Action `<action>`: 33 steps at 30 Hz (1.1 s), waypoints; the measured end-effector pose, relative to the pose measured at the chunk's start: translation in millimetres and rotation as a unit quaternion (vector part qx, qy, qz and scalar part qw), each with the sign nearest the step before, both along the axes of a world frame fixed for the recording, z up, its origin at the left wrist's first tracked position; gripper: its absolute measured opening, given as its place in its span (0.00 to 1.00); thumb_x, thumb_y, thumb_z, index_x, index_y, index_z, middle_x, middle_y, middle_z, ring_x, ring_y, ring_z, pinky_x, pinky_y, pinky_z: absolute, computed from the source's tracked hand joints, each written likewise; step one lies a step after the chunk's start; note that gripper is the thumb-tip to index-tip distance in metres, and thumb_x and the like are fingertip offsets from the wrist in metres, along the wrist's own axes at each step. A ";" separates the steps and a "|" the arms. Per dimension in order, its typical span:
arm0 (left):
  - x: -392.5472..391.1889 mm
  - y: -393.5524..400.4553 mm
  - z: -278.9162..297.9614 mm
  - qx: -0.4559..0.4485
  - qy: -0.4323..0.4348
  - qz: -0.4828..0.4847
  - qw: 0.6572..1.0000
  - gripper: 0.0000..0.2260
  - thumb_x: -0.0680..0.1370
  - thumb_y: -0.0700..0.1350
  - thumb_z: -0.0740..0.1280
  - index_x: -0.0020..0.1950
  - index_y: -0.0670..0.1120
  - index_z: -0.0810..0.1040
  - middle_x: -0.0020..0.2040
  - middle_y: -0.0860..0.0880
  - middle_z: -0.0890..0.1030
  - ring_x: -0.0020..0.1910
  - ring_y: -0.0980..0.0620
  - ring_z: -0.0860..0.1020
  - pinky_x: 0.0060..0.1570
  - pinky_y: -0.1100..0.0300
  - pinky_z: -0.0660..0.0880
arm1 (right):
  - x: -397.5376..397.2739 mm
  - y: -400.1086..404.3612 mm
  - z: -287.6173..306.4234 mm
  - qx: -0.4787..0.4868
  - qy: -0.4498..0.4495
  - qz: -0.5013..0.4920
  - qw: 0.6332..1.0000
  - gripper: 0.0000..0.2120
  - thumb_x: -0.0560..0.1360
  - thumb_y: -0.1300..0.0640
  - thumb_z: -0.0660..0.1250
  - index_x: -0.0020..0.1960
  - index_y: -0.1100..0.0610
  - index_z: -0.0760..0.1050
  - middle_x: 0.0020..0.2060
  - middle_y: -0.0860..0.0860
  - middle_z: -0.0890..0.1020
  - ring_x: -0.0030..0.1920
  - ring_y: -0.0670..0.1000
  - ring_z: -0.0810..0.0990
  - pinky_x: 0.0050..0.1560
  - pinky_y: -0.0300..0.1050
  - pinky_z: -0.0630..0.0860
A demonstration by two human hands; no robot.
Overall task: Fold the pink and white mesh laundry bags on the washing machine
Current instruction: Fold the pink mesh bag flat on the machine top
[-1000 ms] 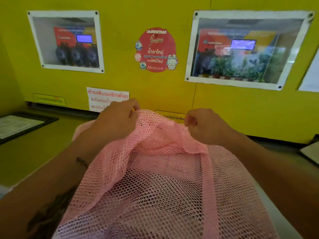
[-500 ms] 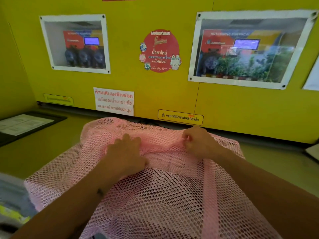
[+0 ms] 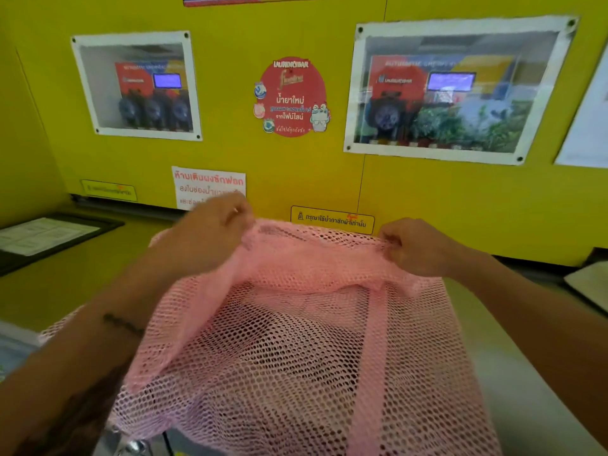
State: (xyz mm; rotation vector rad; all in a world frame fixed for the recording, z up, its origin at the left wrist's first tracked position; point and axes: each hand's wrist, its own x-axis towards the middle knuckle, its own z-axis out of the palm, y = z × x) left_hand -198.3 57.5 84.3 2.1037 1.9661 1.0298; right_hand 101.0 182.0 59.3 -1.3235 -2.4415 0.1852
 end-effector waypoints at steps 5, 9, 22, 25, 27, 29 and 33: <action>17.0 -44.3 55.7 -0.007 -0.038 -0.055 0.998 0.08 0.80 0.50 0.65 0.44 0.51 0.79 0.35 0.57 0.82 0.35 0.55 0.76 0.40 0.54 0.71 | 30.8 1.6 24.8 -0.120 0.084 0.052 0.988 0.05 0.74 0.63 0.68 0.40 0.63 0.79 0.36 0.62 0.80 0.36 0.54 0.77 0.38 0.48 0.68; 43.7 -59.1 52.1 -0.080 -0.001 0.001 0.997 0.05 0.79 0.54 0.65 0.48 0.58 0.80 0.47 0.56 0.83 0.50 0.54 0.79 0.54 0.51 0.74 | 64.8 5.2 44.4 -0.354 0.060 0.146 0.922 0.07 0.73 0.60 0.71 0.49 0.60 0.84 0.43 0.57 0.86 0.41 0.53 0.84 0.42 0.46 0.78; 231.0 -20.5 -68.5 -0.214 0.157 -0.047 0.963 0.32 0.76 0.53 0.65 0.76 0.63 0.54 0.79 0.53 0.57 0.78 0.50 0.51 0.74 0.35 0.42 | 47.6 45.4 -8.8 -0.124 0.005 0.052 0.991 0.19 0.77 0.65 0.59 0.65 0.57 0.77 0.65 0.53 0.77 0.59 0.51 0.75 0.57 0.45 0.74; 241.8 -16.2 -71.1 -0.160 0.191 -0.043 0.968 0.22 0.75 0.44 0.62 0.68 0.57 0.72 0.66 0.52 0.77 0.68 0.50 0.70 0.73 0.36 0.52 | 32.9 59.6 -29.9 -0.120 0.045 0.037 0.991 0.18 0.76 0.65 0.62 0.65 0.59 0.77 0.67 0.54 0.77 0.65 0.54 0.75 0.63 0.47 0.72; 240.0 -23.5 -64.1 -0.122 0.131 -0.063 0.982 0.17 0.72 0.42 0.59 0.56 0.50 0.82 0.52 0.51 0.83 0.53 0.50 0.78 0.63 0.46 0.71 | 24.1 68.5 -40.0 -0.124 0.059 0.036 0.990 0.20 0.73 0.64 0.69 0.65 0.59 0.77 0.66 0.53 0.78 0.64 0.53 0.75 0.63 0.48 0.73; 235.3 -38.3 -50.2 -0.147 0.034 -0.106 0.983 0.15 0.70 0.41 0.57 0.44 0.48 0.83 0.39 0.52 0.81 0.41 0.51 0.79 0.48 0.52 0.79 | 17.1 76.0 -43.8 -0.128 0.070 0.037 0.989 0.23 0.70 0.61 0.75 0.65 0.58 0.77 0.65 0.51 0.78 0.64 0.53 0.75 0.63 0.49 0.74; 211.7 -70.1 -10.6 -0.280 -0.046 -0.201 0.937 0.13 0.77 0.38 0.61 0.37 0.53 0.79 0.28 0.56 0.76 0.28 0.59 0.71 0.32 0.60 0.71 | 8.9 86.2 -49.8 -0.124 0.018 0.029 0.992 0.29 0.69 0.54 0.77 0.68 0.54 0.74 0.68 0.52 0.75 0.66 0.55 0.74 0.64 0.51 0.73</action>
